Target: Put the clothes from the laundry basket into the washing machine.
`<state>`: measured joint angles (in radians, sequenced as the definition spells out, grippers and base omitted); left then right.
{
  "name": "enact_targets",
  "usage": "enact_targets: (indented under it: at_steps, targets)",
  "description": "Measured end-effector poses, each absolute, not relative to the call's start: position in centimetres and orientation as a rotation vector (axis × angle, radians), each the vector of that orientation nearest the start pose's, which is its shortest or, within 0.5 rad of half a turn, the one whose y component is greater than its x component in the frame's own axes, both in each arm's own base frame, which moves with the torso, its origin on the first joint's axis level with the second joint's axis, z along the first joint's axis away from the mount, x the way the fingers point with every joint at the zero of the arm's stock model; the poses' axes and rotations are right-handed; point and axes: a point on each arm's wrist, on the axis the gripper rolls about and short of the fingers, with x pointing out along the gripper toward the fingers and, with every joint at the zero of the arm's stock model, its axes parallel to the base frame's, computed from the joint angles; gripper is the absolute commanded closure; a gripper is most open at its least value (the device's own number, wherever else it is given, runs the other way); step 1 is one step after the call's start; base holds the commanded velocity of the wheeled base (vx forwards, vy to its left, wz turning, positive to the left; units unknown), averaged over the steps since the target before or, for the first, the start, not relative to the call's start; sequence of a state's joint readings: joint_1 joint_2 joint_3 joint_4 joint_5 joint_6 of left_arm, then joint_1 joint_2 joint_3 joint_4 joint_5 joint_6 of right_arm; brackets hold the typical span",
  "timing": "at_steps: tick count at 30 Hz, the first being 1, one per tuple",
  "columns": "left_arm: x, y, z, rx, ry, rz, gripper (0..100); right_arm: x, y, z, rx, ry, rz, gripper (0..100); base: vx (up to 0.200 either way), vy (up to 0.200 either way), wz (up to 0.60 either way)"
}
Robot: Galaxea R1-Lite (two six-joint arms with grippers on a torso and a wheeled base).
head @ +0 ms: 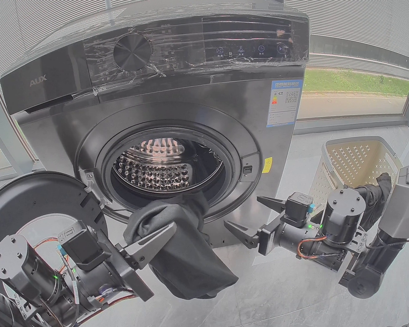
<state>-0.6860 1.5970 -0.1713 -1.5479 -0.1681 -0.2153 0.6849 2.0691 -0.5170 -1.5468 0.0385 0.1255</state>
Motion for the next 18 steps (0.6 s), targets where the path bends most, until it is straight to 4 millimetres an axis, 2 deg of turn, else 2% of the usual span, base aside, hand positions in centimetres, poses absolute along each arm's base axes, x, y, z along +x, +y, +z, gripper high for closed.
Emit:
enact_targets:
  at_steps: [10,18]
  targets:
    - [17.5,-14.1,14.7,-0.234,-0.044,-0.611,100,24.2,18.8,9.8,0.106,0.047,0.673,0,0.0,0.0,0.0]
    - [18.0,-14.4,12.4,-0.17,0.044,-0.559,100,24.2,18.5,9.9,0.108,0.044,0.666,0,0.0,0.0,0.0]
